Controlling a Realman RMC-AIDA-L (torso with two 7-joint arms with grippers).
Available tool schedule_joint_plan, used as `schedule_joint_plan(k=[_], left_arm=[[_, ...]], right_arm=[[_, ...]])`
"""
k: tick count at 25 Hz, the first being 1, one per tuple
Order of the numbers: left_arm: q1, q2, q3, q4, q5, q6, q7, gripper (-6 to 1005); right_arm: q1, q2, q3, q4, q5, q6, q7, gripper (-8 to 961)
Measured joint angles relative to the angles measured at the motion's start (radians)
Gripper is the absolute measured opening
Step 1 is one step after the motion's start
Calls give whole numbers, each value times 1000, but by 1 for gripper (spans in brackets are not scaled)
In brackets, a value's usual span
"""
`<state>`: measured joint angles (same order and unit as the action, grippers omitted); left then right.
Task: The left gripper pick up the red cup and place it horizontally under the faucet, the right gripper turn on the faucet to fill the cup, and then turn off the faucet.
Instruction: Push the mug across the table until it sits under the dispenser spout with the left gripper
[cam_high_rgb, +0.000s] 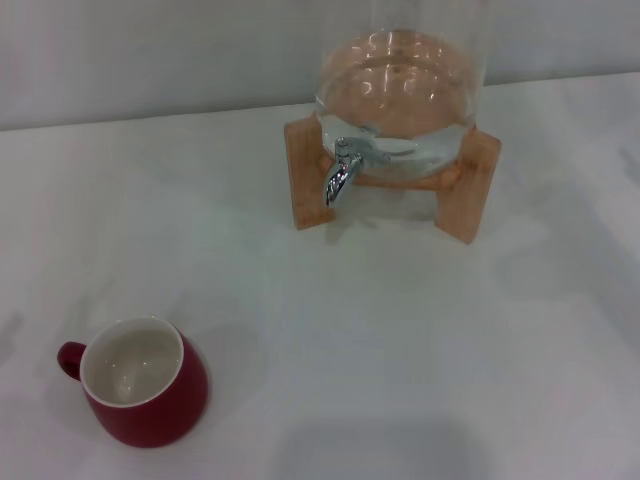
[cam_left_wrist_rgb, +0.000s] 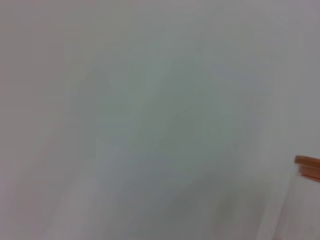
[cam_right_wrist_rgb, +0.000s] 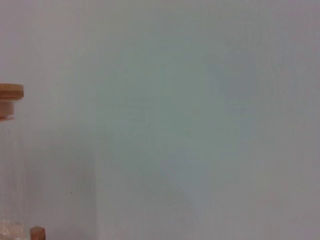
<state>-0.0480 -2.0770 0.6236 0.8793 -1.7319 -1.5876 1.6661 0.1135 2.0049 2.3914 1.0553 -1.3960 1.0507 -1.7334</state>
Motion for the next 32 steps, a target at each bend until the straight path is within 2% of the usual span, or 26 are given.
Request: schedule_joint_plan(k=[22,32], left_arm=[[-4,0,-1,5,15,0,2,857],[25,-8,6,-4,54,-10,98,857]], right_arm=[[1,0,0,0,0,0,0,635],[2,0,12,-1,10,-4,-1,635]])
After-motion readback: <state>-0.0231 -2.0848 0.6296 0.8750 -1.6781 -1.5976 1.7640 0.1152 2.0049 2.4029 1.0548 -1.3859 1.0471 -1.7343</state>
